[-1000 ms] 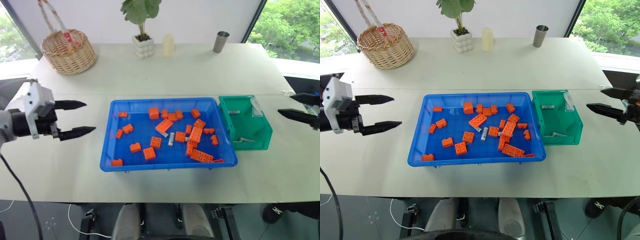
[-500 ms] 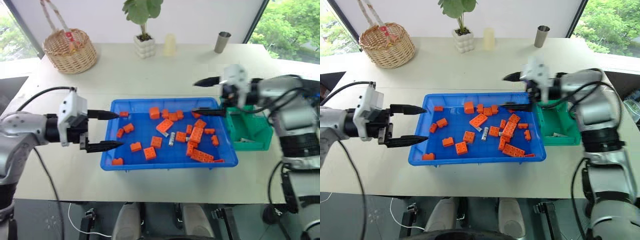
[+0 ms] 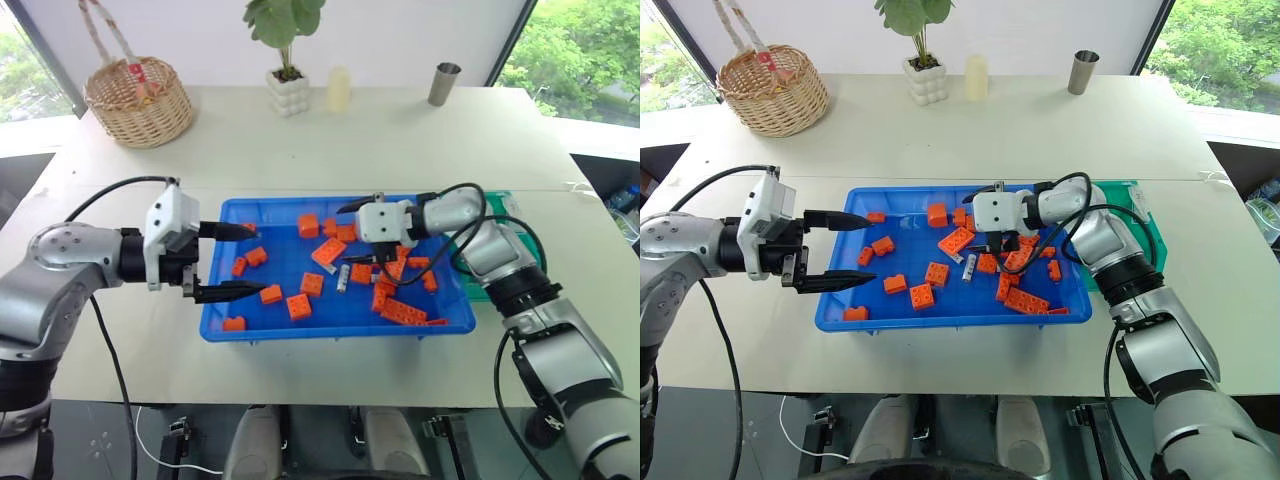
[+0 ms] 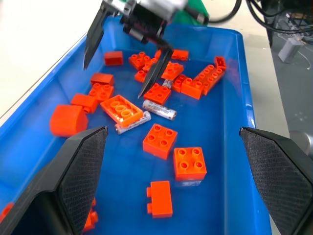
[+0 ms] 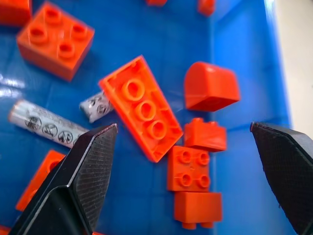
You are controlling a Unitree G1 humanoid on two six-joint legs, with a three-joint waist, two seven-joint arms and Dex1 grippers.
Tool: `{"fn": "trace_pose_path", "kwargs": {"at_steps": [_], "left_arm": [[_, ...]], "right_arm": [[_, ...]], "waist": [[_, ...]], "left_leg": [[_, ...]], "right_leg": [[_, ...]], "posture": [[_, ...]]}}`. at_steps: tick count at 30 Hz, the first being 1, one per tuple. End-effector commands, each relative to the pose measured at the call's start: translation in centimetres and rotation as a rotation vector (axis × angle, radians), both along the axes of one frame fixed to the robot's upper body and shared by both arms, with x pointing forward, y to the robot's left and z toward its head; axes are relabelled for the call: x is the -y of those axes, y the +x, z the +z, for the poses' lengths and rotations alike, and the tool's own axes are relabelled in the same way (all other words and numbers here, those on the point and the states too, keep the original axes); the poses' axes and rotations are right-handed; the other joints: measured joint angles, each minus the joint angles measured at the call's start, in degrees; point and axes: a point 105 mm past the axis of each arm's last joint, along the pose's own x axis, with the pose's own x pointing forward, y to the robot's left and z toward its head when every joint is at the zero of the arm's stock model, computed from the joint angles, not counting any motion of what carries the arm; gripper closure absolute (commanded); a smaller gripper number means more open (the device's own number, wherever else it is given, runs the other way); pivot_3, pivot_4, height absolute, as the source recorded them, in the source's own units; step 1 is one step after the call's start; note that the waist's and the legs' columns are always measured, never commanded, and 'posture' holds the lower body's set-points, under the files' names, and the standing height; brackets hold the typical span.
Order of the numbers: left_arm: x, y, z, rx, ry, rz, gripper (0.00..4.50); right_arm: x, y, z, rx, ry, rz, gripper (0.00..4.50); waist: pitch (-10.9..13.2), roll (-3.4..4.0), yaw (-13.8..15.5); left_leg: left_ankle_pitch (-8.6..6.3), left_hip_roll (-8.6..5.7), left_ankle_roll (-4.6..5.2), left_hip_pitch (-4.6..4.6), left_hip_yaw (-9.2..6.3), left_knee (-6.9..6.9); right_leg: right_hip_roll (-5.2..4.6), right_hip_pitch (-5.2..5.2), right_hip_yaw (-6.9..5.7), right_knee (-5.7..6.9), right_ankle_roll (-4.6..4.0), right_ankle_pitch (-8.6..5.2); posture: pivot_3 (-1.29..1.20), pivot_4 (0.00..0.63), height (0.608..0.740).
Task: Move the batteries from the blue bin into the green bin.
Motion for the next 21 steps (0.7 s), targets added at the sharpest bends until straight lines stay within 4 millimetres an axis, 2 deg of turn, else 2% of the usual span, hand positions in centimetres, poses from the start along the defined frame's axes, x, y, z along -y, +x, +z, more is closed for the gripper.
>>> {"fn": "trace_pose_path", "kwargs": {"at_steps": [1,7,13,14,15,21], "left_arm": [[0.2,-0.3,0.7,0.046,0.006,-0.02,0.0],[0.2,0.0,1.1,0.067,0.001,-0.014,0.0],[0.1,0.2,1.4,0.08,-0.003,-0.008,0.0],[0.0,0.2,1.4,0.081,-0.001,-0.007,0.0],[0.0,0.2,1.4,0.083,-0.001,-0.006,0.0],[0.0,0.6,1.5,0.093,0.005,-0.001,0.0]], "right_arm": [[-0.8,0.3,1.0,0.063,0.009,0.032,0.02],[-0.9,1.2,-0.2,0.124,-0.019,0.03,0.02],[-1.9,1.1,0.0,0.137,0.03,0.056,0.02],[-2.0,1.1,0.1,0.137,0.034,0.058,0.53],[-2.0,1.1,0.1,0.135,0.041,0.057,0.86],[-2.1,0.8,0.2,0.115,0.05,0.063,4.06]], "waist": [[0.0,0.0,0.0],[0.0,0.0,-0.1],[0.0,0.0,0.0],[0.0,0.0,0.0],[0.0,0.0,-0.1],[0.0,0.0,0.0]], "left_leg": [[0.0,0.0,0.0,0.0,0.0,0.0],[0.02,0.01,-0.04,0.03,0.0,0.0],[0.03,0.01,-0.05,0.04,0.0,0.0],[0.03,0.01,-0.05,0.05,0.0,0.0],[0.03,0.01,-0.05,0.05,0.0,0.0],[0.03,0.01,-0.05,0.05,-0.01,0.0]], "right_leg": [[0.0,0.0,0.0,0.02,0.0,0.0],[0.0,-0.01,0.02,0.08,-0.03,-0.02],[0.0,0.0,0.03,0.11,-0.03,-0.02],[0.0,0.0,0.03,0.11,-0.03,-0.02],[0.0,0.0,0.03,0.11,-0.03,-0.02],[0.0,-0.01,0.03,0.13,-0.03,-0.02]], "posture": [[0.0,0.15,0.736],[0.0,0.15,0.736],[0.0,0.15,0.736],[0.0,0.15,0.736],[0.0,0.15,0.736],[0.0,0.15,0.736]]}}
